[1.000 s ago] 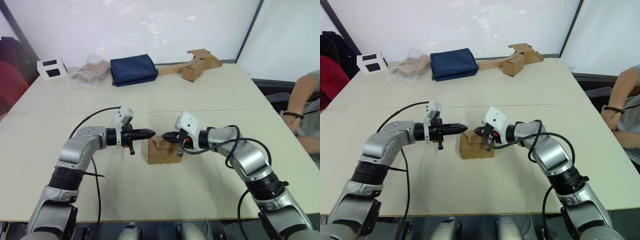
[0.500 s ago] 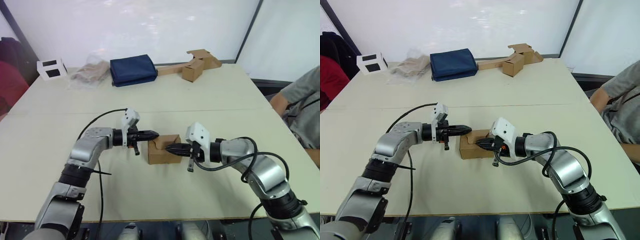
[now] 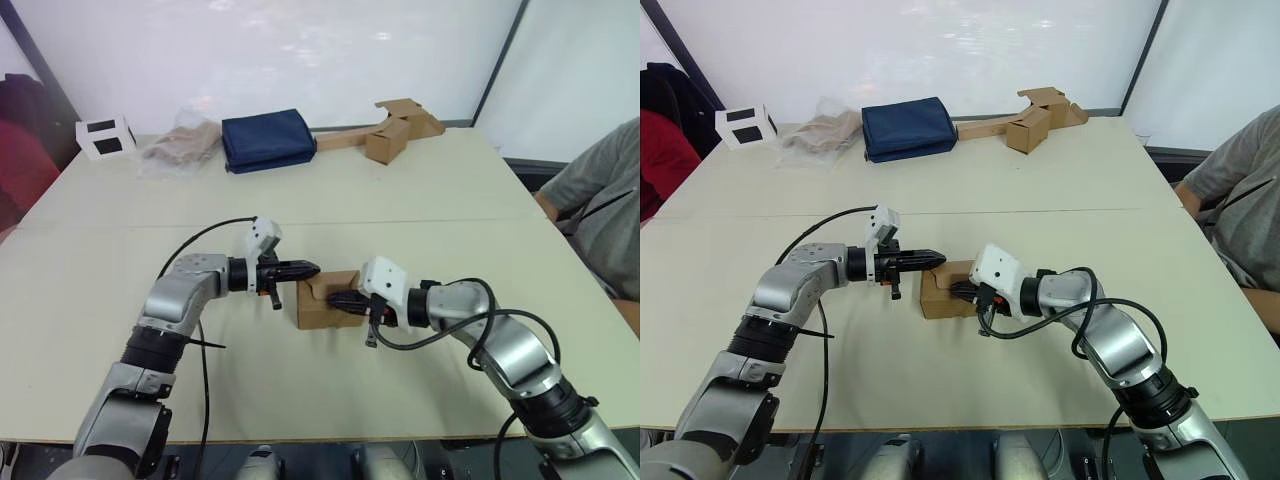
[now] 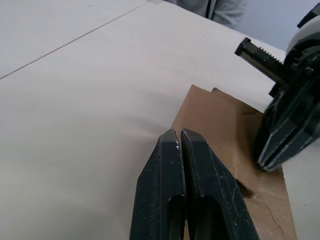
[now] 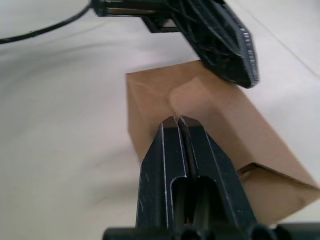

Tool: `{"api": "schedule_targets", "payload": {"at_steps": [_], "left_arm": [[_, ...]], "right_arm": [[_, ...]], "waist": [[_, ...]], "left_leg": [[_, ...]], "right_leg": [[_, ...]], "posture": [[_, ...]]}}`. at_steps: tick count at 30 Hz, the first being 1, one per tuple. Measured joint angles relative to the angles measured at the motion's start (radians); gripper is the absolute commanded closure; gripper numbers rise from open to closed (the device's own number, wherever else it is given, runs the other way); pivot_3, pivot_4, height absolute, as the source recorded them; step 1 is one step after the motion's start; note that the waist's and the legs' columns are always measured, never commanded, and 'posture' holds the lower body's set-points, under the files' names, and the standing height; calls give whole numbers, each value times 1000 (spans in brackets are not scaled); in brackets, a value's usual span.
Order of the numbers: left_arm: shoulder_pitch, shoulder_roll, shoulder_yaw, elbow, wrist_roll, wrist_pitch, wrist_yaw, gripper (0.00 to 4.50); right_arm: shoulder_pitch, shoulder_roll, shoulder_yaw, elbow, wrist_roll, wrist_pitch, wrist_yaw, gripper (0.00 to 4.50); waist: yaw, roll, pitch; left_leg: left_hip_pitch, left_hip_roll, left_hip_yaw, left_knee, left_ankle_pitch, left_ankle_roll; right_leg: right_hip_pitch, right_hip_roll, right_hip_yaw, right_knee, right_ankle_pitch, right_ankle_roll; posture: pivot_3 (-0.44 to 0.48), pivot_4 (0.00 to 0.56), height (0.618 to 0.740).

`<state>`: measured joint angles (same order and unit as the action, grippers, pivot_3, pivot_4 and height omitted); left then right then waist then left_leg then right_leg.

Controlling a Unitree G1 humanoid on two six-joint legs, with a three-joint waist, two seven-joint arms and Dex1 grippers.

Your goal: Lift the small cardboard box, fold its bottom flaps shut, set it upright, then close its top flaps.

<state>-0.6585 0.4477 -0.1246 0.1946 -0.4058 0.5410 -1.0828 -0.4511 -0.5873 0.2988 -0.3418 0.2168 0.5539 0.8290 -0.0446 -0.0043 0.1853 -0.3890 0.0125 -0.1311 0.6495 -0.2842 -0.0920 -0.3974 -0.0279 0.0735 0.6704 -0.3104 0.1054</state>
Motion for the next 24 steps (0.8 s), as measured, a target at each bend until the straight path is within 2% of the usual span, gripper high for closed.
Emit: {"api": "schedule_targets", "payload": {"at_steps": [13, 24], "left_arm": [[19, 3, 1, -25, -16, 11, 4, 4410], [29, 42, -59, -78, 70, -70, -24, 4410]], "right_arm": [[-21, 14, 11, 63, -52, -28, -5, 4500], [-1, 2, -58, -22, 83, 118, 53, 4500]], "waist": [[0, 0, 0], [1, 0, 0]], "left_leg": [[0, 0, 0, 0, 0, 0], [0, 0, 0, 0, 0, 0]], "right_leg": [[0, 0, 0, 0, 0, 0], [0, 0, 0, 0, 0, 0]], "posture": [[0, 150, 740], [0, 150, 740]]}}
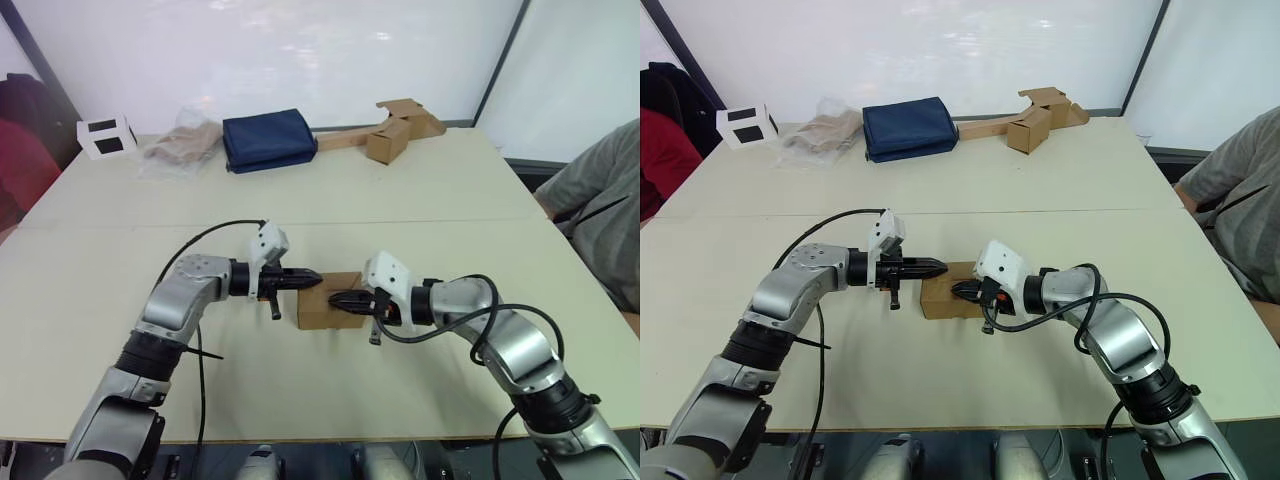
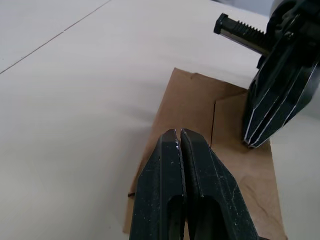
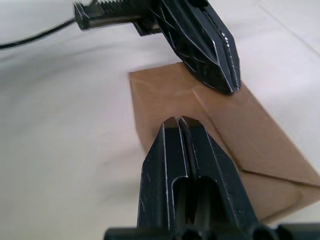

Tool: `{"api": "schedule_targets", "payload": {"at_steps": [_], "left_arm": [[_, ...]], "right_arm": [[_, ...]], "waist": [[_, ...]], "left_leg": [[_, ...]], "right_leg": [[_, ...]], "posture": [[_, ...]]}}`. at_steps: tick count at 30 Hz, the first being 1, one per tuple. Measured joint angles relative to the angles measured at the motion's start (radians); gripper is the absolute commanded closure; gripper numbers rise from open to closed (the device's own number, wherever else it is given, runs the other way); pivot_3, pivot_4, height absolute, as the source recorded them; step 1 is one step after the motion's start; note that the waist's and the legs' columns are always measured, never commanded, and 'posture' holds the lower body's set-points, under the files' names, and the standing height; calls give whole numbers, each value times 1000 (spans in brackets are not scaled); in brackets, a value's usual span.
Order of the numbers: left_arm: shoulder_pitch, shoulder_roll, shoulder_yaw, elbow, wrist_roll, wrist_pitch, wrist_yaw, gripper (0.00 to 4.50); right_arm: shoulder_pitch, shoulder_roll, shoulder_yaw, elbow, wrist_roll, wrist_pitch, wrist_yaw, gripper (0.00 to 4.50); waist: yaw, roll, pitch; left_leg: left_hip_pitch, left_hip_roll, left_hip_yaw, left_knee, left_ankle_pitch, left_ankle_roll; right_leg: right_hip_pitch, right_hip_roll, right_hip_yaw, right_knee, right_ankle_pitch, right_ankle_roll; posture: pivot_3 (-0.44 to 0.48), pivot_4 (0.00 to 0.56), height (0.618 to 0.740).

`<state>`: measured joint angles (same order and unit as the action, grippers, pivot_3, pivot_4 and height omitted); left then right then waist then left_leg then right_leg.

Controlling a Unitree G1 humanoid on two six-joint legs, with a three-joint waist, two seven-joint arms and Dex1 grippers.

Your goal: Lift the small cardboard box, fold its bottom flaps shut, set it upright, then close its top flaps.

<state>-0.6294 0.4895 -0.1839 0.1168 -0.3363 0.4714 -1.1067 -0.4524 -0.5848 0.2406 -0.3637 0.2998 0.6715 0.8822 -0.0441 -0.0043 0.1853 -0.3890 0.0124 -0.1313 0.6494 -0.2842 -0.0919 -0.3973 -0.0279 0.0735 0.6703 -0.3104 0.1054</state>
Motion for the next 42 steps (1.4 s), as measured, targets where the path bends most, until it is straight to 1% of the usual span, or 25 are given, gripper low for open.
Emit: {"api": "schedule_targets", "payload": {"at_steps": [3, 6, 8, 9, 10, 12, 13, 14, 16, 18, 20, 22, 23, 24, 26, 31, 36, 39, 42], "left_arm": [[0, 6, -7, 0, 23, -29, -5, 4410], [-5, 11, -14, -1, 33, -44, -7, 4410], [-7, -14, 32, -2, -25, 21, 7, 4410], [-15, -43, 86, -6, -96, 87, 33, 4410], [-27, -58, 122, -11, -133, 117, 50, 4410], [-44, -57, 204, -80, -182, 166, 124, 4410], [-45, -56, 216, -101, -187, 171, 140, 4410], [-36, -51, 226, -146, -186, 178, 173, 4410], [10, -25, 212, -229, -139, 177, 245, 4410], [57, -11, 197, -274, -89, 177, 306, 4410], [79, 0, 186, -299, -68, 183, 334, 4410], [78, 24, 155, -333, -60, 210, 340, 4410], [76, 37, 139, -348, -71, 239, 321, 4410], [76, 59, 115, -360, -92, 272, 288, 4410], [75, 61, 81, -376, -111, 305, 260, 4410], [72, 60, 53, -397, -122, 347, 261, 4410], [74, 103, 5, -406, -95, 339, 249, 4410], [75, 107, -32, -394, -64, 312, 242, 4410], [73, 98, -42, -377, -50, 297, 240, 4410]], "right_arm": [[-1, -11, -25, -5, 17, 16, -3, 4500], [-3, 12, -75, -7, 51, 65, -43, 4500], [-21, 54, -132, -7, 76, 163, -119, 4500], [-37, 65, -158, -9, 88, 224, -164, 4500], [-48, 69, -173, -11, 92, 258, -188, 4500], [-67, 108, -221, -31, 120, 319, -245, 4500], [-67, 115, -231, -41, 126, 324, -257, 4500], [-70, 133, -251, -50, 133, 322, -284, 4500], [-73, 144, -264, -58, 115, 275, -328, 4500], [-69, 142, -284, -72, 87, 218, -367, 4500], [-62, 137, -291, -79, 72, 193, -387, 4500], [-46, 81, -251, -98, 68, 207, -364, 4500], [-38, 61, -228, -109, 68, 219, -350, 4500], [-33, 58, -210, -116, 72, 232, -344, 4500], [-27, 58, -184, -130, 85, 266, -341, 4500], [-27, 59, -138, -161, 118, 345, -337, 4500], [-28, 54, -79, -171, 115, 370, -335, 4500], [-32, 53, -49, -163, 106, 365, -332, 4500], [-42, 45, -30, -139, 91, 355, -327, 4500]], "waist": [[0, 0, 0], [0, 0, 0], [-1, 0, 0], [0, 0, 0], [0, 0, 0], [-1, 0, 0], [-2, 0, 0], [-3, 0, 0], [-3, 0, 0], [0, 0, 0], [4, 0, 0], [6, 0, 0], [3, 0, 0], [0, 0, 0], [-3, 0, 0], [-1, 0, 0], [-1, 0, 0], [0, 0, 0], [0, 0, 0]], "left_leg": [[0, 0, 0, 0, 0, 0], [0, 0, 0, 0, 0, 0], [0, 0, 0, 0, 0, 0], [-1, 0, 0, 0, 0, 0], [-1, 0, -1, 0, 0, 0], [-1, 0, -1, -1, 0, 0], [-1, 0, -1, -1, 0, 0], [-1, 0, 0, -1, 0, 0], [-1, 0, 0, -1, 0, 0], [-1, 0, 0, -1, 0, 0], [-1, 0, 0, -1, 0, 0], [-1, -1, 0, -1, 0, 0], [-1, 0, 0, -1, 0, 0], [-1, 0, 0, -1, 0, 0], [-1, 0, 0, -1, 0, 0], [-1, 0, 0, -1, 0, 0], [-1, 0, 0, -1, 0, 0], [-1, 0, 0, -1, 0, 0], [-1, 0, 0, -1, 0, 0]], "right_leg": [[0, 0, 0, 0, 0, 0], [0, 0, 0, 0, 0, 0], [-1, 0, 0, 1, 0, 0], [-1, 0, 0, 1, 0, 0], [-2, 0, 0, 1, 0, 0], [-2, 0, 0, 0, 0, 0], [-2, 0, 0, 0, 0, 0], [-2, 0, 0, 0, 0, 0], [-2, 0, 1, 0, 0, 0], [-2, 0, 1, 1, 0, 0], [-2, 0, 0, 1, 0, 0], [-1, -1, 1, 0, 0, 0], [-1, -1, 0, 0, 0, 0], [-1, 0, 1, 0, 0, 0], [-1, 0, 1, 0, 0, 0], [-1, 0, 1, 0, 0, 0], [-1, 0, 1, 0, 0, 0], [-1, 0, 1, 0, 0, 0], [-1, 0, 0, 0, 0, 0]], "posture": [[0, 150, 740], [0, 150, 740], [0, 150, 740], [0, 150, 740], [0, 150, 740], [0, 150, 740], [0, 150, 740], [0, 150, 740], [0, 150, 740], [0, 150, 740], [0, 150, 740], [0, 150, 740], [0, 150, 740], [0, 150, 740], [0, 150, 740], [0, 150, 740], [0, 150, 740], [0, 150, 740], [0, 150, 740]]}}
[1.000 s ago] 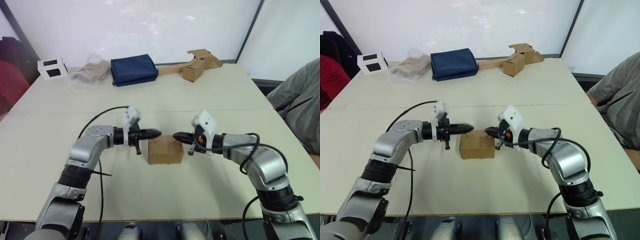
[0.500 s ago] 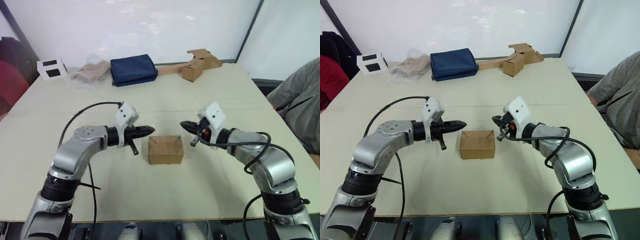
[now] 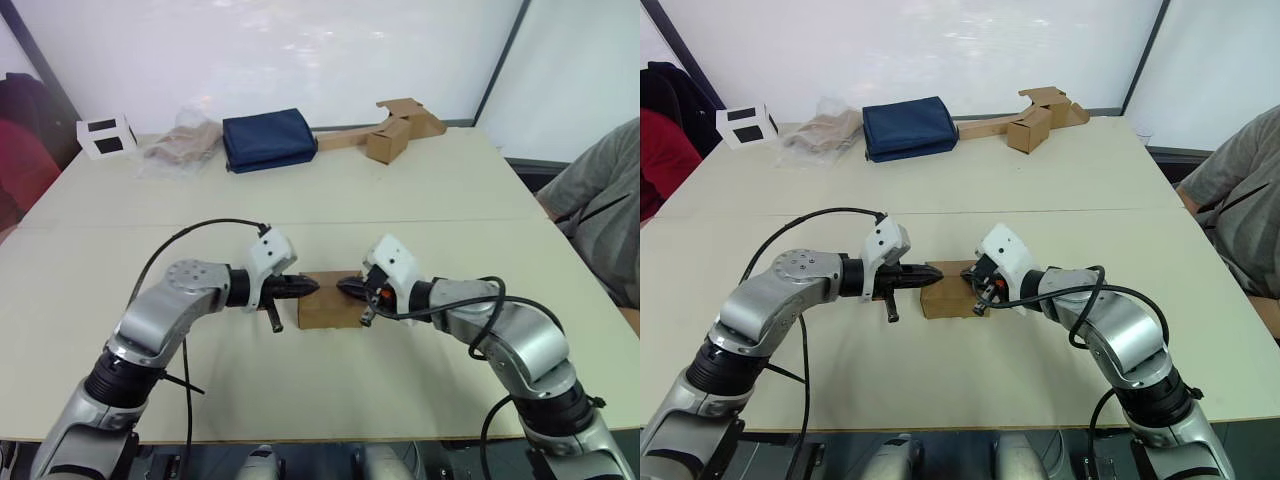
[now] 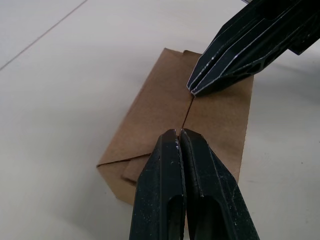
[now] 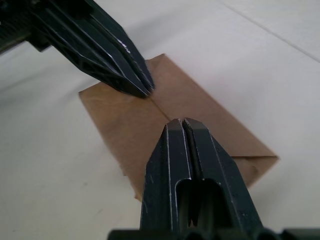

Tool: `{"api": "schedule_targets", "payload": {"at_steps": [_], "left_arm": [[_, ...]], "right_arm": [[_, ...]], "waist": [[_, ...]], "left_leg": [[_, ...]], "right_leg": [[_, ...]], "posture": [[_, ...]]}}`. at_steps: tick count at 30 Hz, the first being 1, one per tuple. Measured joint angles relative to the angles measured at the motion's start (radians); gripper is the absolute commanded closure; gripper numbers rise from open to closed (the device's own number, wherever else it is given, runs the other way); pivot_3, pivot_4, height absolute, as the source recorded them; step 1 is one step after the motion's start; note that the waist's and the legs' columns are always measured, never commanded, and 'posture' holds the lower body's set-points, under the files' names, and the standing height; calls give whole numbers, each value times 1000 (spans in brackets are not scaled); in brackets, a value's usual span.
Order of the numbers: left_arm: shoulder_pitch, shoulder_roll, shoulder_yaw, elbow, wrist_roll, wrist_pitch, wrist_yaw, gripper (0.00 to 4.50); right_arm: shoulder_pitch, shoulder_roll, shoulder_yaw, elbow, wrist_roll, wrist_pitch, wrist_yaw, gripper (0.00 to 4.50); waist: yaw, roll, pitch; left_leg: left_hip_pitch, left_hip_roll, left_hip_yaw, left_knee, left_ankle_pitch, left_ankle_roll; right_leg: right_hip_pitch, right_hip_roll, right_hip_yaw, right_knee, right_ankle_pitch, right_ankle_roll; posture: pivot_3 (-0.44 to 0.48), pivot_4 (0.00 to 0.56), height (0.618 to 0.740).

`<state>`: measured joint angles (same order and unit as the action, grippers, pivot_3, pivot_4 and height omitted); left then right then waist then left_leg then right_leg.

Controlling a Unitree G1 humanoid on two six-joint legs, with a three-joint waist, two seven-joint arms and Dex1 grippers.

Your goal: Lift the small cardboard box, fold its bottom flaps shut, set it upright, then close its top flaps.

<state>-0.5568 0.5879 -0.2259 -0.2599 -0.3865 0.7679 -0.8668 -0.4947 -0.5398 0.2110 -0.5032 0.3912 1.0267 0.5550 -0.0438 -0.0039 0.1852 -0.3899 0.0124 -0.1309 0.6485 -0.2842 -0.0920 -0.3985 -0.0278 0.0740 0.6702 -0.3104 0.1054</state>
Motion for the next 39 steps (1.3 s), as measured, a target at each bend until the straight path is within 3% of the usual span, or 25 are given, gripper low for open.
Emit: {"api": "schedule_targets", "payload": {"at_steps": [12, 15, 21, 25, 29, 35, 39], "left_arm": [[-3, -17, -21, 37, 40, -56, -20, 4410], [-2, -99, 111, 91, -63, -57, -5, 4410], [-37, -50, 369, 121, -193, -12, 47, 4410], [73, 11, 407, 121, -179, -34, 62, 4410], [222, 74, 423, 108, -168, -50, 51, 4410], [422, 116, 444, 27, -176, -72, 18, 4410], [520, 110, 427, 13, -152, -100, 18, 4410]], "right_arm": [[-10, -8, 28, 43, -36, -64, 7, 4500], [2, 87, -81, 59, 0, -161, -7, 4500], [-23, 113, -411, 65, 180, -121, -57, 4500], [49, 96, -530, 65, 280, -67, -64, 4500], [190, 34, -608, 59, 432, -21, 27, 4500], [417, -100, -599, 51, 442, -46, 141, 4500], [528, -107, -600, 101, 423, -87, 179, 4500]], "waist": [[0, 0, 0], [0, -1, 0], [0, 0, 0], [-2, 0, 0], [1, 0, 0], [2, 0, 0], [2, 0, 0]], "left_leg": [[0, 0, 0, 0, 0, 0], [-1, 0, 0, 0, 0, 0], [0, 0, 0, 0, 0, 0], [0, 0, 0, -1, 0, 0], [0, 0, 0, -1, 0, 0], [2, 1, 1, -2, -1, 1], [3, 1, 1, 0, -1, 1]], "right_leg": [[0, 0, 0, 0, 0, 0], [-1, 0, 0, 0, 0, 0], [0, 0, 0, 0, 0, 0], [0, 0, 0, -1, 0, 0], [0, 0, 0, -1, 0, 0], [3, 0, 0, -3, 0, 0], [4, 0, 0, -2, 0, 0]], "posture": [[0, 150, 740], [0, 150, 740], [0, 150, 740], [0, 150, 740], [0, 150, 740], [0, 150, 740], [0, 150, 740]]}}
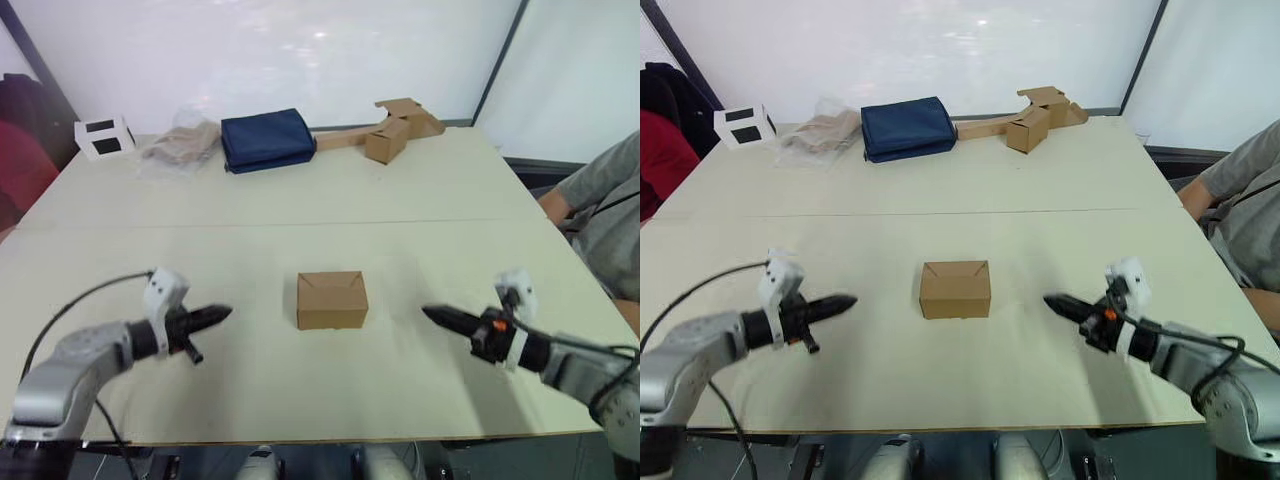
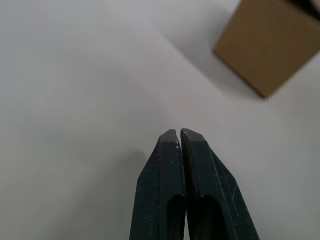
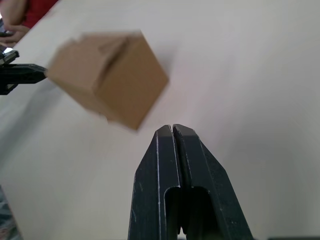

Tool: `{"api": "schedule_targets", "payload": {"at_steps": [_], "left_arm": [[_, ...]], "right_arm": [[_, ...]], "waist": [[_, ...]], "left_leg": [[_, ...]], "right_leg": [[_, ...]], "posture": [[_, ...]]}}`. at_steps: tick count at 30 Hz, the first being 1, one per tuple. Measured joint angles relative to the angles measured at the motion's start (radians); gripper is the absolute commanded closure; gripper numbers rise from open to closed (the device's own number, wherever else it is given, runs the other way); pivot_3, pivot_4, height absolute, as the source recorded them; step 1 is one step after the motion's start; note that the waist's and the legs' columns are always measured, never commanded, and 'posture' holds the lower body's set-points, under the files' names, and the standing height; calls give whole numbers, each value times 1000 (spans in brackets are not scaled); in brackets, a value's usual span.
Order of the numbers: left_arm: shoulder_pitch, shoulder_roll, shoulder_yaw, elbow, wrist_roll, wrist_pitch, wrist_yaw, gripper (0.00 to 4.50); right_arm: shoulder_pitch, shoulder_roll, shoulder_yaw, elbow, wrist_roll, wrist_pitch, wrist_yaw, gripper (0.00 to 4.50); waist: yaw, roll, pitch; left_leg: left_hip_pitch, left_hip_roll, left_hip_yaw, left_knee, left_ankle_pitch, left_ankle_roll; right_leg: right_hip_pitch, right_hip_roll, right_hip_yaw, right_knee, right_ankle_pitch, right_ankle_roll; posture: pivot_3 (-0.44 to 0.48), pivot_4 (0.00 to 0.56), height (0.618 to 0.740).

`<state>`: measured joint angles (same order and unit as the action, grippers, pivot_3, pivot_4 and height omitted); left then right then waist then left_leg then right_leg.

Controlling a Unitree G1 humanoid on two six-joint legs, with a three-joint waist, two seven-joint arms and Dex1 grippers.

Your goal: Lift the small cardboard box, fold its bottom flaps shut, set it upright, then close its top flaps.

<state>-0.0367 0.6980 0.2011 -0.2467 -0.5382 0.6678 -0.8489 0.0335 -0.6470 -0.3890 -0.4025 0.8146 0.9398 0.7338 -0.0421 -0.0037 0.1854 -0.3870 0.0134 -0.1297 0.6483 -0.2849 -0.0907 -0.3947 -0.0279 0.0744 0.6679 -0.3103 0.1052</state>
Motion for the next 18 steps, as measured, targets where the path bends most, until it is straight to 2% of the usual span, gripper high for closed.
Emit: {"api": "schedule_targets", "payload": {"at_steps": [4, 7, 18], "left_arm": [[18, -5, 0, -54, -13, -7, 4, 4410], [46, -18, 0, -61, -26, 3, 5, 4410], [69, -20, 0, -72, -44, 21, 5, 4410]], "right_arm": [[-1, -12, 0, 8, -19, -55, 10, 4500], [12, -49, 11, 12, -42, -78, 24, 4500], [40, -60, 52, 12, -70, -118, 39, 4500]], "waist": [[0, 0, 0], [0, 0, 0], [1, 0, 0]], "left_leg": [[6, 0, 1, -2, 0, 0], [6, 0, 1, -3, -1, 1], [6, 0, 1, -2, -1, 1]], "right_leg": [[5, 0, 0, -1, 0, 0], [5, 0, 1, -2, 0, 0], [5, 0, 1, -1, 0, 0]], "posture": [[0, 150, 740], [0, 150, 740], [0, 150, 740]]}}
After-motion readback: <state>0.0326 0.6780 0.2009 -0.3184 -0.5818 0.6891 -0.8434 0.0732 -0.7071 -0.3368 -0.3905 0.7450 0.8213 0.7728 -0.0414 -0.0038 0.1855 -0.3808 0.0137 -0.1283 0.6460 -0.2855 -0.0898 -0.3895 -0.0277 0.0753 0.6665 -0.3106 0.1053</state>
